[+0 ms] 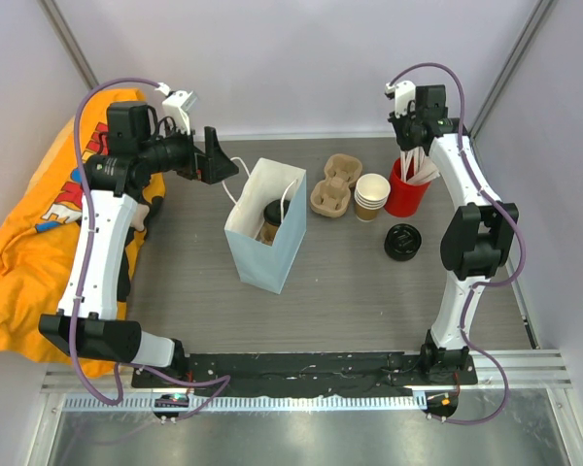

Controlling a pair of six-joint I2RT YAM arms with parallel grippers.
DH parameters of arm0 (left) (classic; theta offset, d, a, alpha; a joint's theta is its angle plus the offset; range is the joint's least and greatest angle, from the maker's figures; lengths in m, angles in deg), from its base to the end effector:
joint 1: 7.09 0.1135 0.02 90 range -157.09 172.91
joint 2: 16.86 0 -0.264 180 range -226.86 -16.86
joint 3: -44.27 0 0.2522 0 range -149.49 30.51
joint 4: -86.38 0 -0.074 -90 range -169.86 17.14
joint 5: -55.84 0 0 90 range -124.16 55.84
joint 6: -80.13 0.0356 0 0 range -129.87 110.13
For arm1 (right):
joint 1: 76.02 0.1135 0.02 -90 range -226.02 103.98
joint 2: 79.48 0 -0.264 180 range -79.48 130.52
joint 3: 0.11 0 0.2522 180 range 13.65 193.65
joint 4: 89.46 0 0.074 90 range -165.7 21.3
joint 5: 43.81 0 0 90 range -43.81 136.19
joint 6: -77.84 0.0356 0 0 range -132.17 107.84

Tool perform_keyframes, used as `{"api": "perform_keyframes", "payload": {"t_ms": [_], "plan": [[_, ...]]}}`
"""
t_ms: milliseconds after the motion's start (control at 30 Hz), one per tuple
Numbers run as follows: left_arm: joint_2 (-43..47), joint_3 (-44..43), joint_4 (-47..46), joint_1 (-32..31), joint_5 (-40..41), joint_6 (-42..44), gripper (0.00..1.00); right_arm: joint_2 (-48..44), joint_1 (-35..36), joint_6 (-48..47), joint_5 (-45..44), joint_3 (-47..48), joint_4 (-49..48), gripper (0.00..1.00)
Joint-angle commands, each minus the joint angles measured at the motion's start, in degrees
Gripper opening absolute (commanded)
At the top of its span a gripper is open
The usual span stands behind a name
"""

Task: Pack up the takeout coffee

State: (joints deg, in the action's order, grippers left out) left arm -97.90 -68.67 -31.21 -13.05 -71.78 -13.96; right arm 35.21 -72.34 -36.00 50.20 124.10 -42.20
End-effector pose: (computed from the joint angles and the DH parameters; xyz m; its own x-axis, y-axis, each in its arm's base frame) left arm 0.2773 -0.0508 0.4557 -0.5468 0.0003 -0.8372 0.5677 0.7351 -0.3706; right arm 0.4645 0.0324 0.3280 -0.5105 -0.4369 -0.7406 -0.3559 0.8914 -0.2805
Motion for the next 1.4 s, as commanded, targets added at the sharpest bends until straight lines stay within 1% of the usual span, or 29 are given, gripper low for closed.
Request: {"api": "perform_keyframes", "payload": {"t_ms": [0, 100, 133, 433, 633, 933, 1067, 1167, 1367], "plan": [[0.1, -0.1, -2.3, 0.3, -1.4, -0.5, 1.00, -1.5, 0.0, -0.8, -0.6, 0.3, 0.0, 0.14], [0.1, -0.1, -2.4, 0.3, -1.5, -0.6, 1.00, -1.7, 0.1, -0.9, 0.0, 0.6, 0.5, 0.07], [0.1, 0.0, -2.3, 0.3, -1.5, -0.6, 1.00, -2.2, 0.0, -0.9, 0.4, 0.7, 0.6, 0.01], [0.4, -0.1, -2.3, 0.3, -1.6, -0.6, 1.00, -6.9, 0.0, 0.4, 2.3, 2.9, 3.0, 0.01], [0.6, -0.1, -2.4, 0.3, -1.5, -0.6, 1.00, -11.8, 0.4, 0.5, 2.8, 3.6, 3.3, 0.01], [0.6, -0.5, -2.5, 0.3, -0.6, -0.4, 1.00, -17.0, 1.1, 1.7, 4.7, 8.0, 4.6, 0.01], [1.0, -0.4, -2.4, 0.3, 0.2, -0.1, 1.00, -18.2, 1.2, 4.4, 8.4, 13.0, 6.2, 0.01], [1.1, -0.4, -2.4, 0.3, 1.0, 0.1, 1.00, -19.2, 1.6, 6.2, 12.8, 15.7, 7.3, 0.01], [1.5, -0.5, -2.6, 0.6, 1.8, 0.4, 1.00, -21.3, 2.5, 9.9, 20.0, 19.5, 7.9, 0.01]]}}
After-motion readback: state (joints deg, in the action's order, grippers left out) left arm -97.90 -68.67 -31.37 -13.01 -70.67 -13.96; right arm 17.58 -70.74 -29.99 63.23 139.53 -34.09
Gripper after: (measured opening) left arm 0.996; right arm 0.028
